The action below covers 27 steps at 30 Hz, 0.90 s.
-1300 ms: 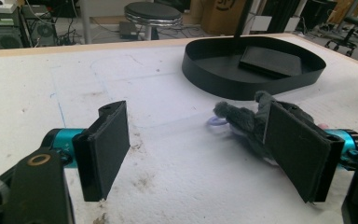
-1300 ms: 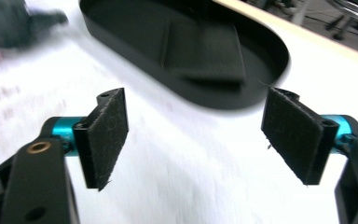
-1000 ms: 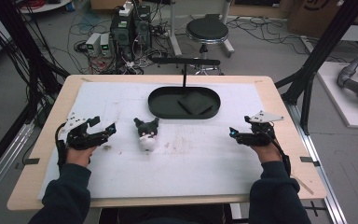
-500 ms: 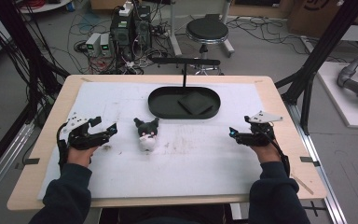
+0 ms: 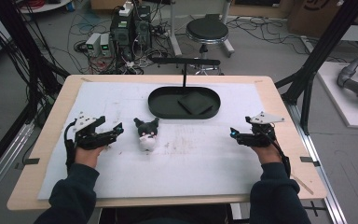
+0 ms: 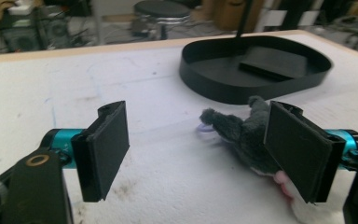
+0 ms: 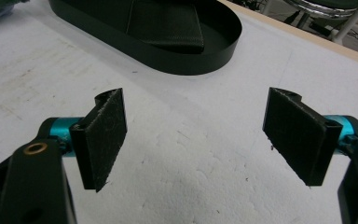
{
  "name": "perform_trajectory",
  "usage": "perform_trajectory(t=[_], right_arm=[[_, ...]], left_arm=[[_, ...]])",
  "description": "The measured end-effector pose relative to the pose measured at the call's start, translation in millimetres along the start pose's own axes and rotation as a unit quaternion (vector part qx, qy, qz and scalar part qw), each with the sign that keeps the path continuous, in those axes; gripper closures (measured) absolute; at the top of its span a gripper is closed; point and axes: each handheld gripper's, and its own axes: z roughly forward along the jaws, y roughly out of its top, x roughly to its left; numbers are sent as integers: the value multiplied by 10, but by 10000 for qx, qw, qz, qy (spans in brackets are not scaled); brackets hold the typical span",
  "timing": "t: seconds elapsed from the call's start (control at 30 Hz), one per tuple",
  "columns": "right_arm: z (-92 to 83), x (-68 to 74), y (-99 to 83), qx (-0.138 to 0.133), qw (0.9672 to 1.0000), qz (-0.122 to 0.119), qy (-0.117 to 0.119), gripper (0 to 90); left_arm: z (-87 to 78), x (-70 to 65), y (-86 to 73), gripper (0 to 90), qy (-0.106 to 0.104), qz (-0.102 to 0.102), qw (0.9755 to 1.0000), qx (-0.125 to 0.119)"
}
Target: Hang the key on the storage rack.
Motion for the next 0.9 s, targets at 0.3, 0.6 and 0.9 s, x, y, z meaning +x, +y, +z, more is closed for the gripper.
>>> perform_trajectory(t=[0.3,0.6,0.9], right_arm=[[-10,-27,-15,-42,9999,99,37,221],[-8,-1,-13,-9,9999,-3,107,222],[-27,-14,-35,-5,10000,45,89,228]], left_arm=[[378,-543,22,213,-279,308,9978,513],[636,-788,-99,199,-204,616,9898,1272],[499,-526,-60,410,-646,403,9883,1324]])
